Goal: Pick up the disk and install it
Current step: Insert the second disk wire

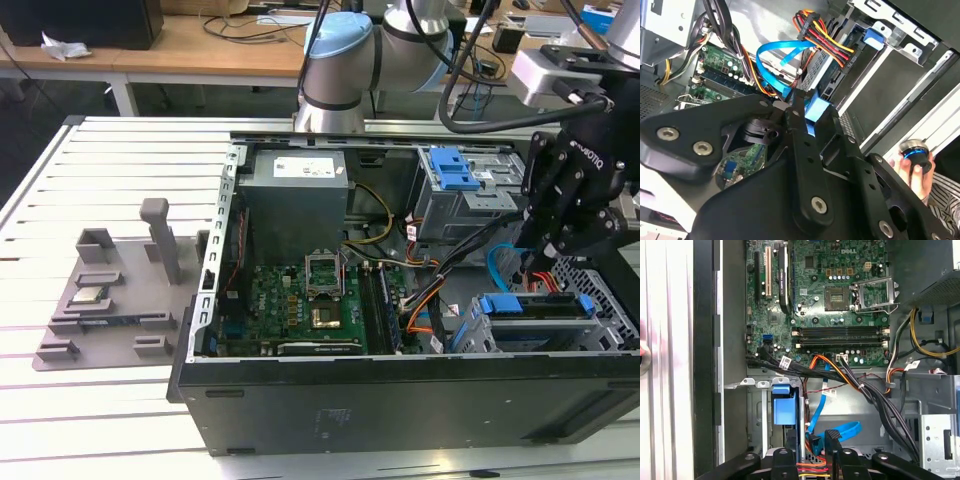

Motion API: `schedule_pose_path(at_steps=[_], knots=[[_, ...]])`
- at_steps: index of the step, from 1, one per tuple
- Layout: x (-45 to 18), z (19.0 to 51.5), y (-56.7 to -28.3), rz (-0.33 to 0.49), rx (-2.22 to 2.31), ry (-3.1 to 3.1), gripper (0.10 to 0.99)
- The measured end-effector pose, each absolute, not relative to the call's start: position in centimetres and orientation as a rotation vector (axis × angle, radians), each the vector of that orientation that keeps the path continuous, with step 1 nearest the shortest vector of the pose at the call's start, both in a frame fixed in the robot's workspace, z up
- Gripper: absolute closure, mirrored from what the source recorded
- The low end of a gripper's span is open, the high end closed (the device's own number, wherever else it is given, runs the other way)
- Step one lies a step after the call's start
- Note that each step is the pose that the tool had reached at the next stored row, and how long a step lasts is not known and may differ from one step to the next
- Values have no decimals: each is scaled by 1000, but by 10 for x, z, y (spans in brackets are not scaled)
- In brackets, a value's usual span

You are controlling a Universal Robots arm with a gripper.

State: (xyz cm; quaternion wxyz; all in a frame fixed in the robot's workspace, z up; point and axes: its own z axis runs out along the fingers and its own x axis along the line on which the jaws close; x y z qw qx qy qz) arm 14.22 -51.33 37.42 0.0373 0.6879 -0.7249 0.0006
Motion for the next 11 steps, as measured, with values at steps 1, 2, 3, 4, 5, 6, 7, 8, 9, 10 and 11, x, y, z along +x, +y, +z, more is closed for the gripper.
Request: schedule_pose_path(at_steps=[1, 2, 3, 4, 5, 6, 7, 8, 9, 10, 11], knots=[[142, 374, -513, 2, 2111, -2225, 741], [142, 374, -513, 2, 2111, -2225, 804], [142, 374, -513, 2, 2111, -2224, 929], [142, 374, -513, 2, 2111, -2224, 980], [142, 374, -513, 2, 2111, -2224, 980], [142, 374, -513, 2, 2111, -2224, 980], [142, 374, -514, 2, 2111, -2224, 980], [142, 374, -517, 2, 2111, -2224, 980], [142, 374, -521, 3, 2111, -2224, 980], [142, 374, -524, 4, 2110, -2224, 980], [142, 373, -526, 4, 2110, -2224, 980]])
